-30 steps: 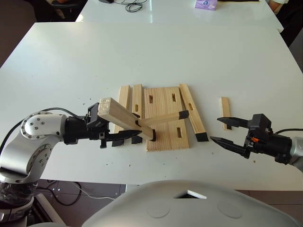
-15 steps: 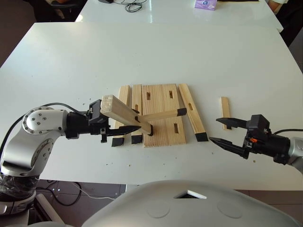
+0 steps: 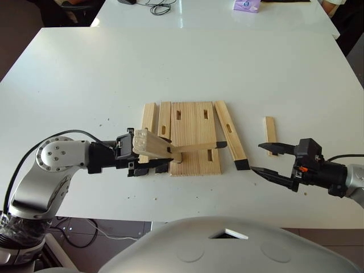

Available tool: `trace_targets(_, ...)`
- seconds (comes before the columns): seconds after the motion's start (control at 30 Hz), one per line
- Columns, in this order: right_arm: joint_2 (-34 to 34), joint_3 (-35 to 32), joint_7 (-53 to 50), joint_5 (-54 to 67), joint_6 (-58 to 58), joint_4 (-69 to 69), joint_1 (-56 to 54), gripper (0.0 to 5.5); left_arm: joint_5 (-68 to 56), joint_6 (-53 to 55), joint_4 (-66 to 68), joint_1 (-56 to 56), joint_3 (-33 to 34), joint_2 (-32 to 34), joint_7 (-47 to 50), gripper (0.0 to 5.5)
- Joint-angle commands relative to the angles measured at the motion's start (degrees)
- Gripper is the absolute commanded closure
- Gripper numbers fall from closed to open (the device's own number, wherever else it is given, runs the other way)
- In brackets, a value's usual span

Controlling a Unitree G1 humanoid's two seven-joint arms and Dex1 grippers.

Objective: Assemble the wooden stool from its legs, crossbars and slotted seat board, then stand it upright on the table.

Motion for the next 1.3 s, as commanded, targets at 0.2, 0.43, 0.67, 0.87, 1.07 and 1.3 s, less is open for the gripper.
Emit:
trace_targets(0.2,-1.20,0.58,0.27,0.25,0.71,-0.98,-0.82,1.94,-0.97,14.70,1.75,-4.09,-5.06,3.27,1.52,3.44)
trace_targets(0.43,-1.36,1.20,0.26,0.21,0.59,-0.73,-1.40,1.94,2.51,11.31,2.43,-2.71,-7.40,4.12,1.17,3.44)
trace_targets(0.67,-1.29,1.38,0.04,0.05,0.40,-0.75,-1.32,1.94,5.99,8.83,4.10,-2.03,-9.61,4.42,2.57,3.09)
trace_targets(0.87,-0.49,1.79,-0.99,-0.30,0.19,-1.34,-0.34,1.94,9.81,4.40,8.01,-0.82,-10.21,2.85,2.60,2.40)
trace_targets(1.07,-0.08,1.02,-1.49,-0.62,-0.48,-1.67,1.27,1.94,8.22,5.43,9.51,0.05,-4.37,2.19,4.64,1.76)
trace_targets(1.3,2.19,-0.87,-2.85,-2.26,-2.20,-3.14,6.71,1.94,1.18,21.90,1.44,3.62,5.78,3.47,10.40,1.76)
